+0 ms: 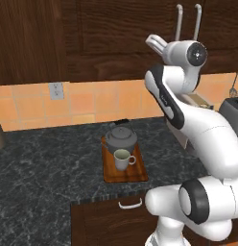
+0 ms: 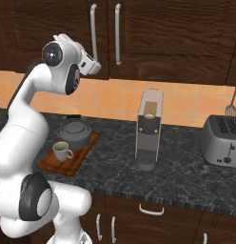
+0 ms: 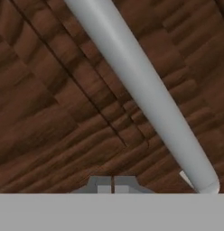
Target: Pick the kettle from the counter and place it on the tray. Then pick the mug from the cabinet and place it on the tray. Then close the cabinet doors.
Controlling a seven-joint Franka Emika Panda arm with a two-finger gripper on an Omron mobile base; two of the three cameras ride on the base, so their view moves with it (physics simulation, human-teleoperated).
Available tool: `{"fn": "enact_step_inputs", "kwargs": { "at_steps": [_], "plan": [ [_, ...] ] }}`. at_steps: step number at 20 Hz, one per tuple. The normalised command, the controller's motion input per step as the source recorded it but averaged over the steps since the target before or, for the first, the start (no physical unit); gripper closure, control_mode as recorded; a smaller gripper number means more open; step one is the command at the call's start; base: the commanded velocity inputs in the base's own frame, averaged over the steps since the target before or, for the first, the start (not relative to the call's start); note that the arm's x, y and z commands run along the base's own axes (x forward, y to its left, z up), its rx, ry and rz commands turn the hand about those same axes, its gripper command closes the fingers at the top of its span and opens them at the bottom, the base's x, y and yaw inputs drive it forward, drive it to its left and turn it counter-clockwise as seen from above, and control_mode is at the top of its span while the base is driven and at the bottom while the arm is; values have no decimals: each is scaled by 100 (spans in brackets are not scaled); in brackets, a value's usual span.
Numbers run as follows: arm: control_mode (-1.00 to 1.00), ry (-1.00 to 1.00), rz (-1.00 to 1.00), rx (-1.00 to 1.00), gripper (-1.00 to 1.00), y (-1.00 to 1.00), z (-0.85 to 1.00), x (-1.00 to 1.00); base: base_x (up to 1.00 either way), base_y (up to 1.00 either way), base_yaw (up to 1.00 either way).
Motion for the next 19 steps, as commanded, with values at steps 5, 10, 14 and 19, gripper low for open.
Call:
{"fn": "enact_step_inputs", "kwargs": {
  "at_steps": [5, 10, 14, 19],
  "plan": [
    [-100, 0, 0, 0, 100, 0, -16, 58, 0, 0, 0],
    [-100, 0, 0, 0, 100, 0, -11, 58, 0, 0, 0],
    [-100, 0, 0, 0, 100, 0, -24, 53, 0, 0, 0],
    [-100, -12, 0, 2, 100, 0, -40, 51, 0, 0, 0]
  ]
}}
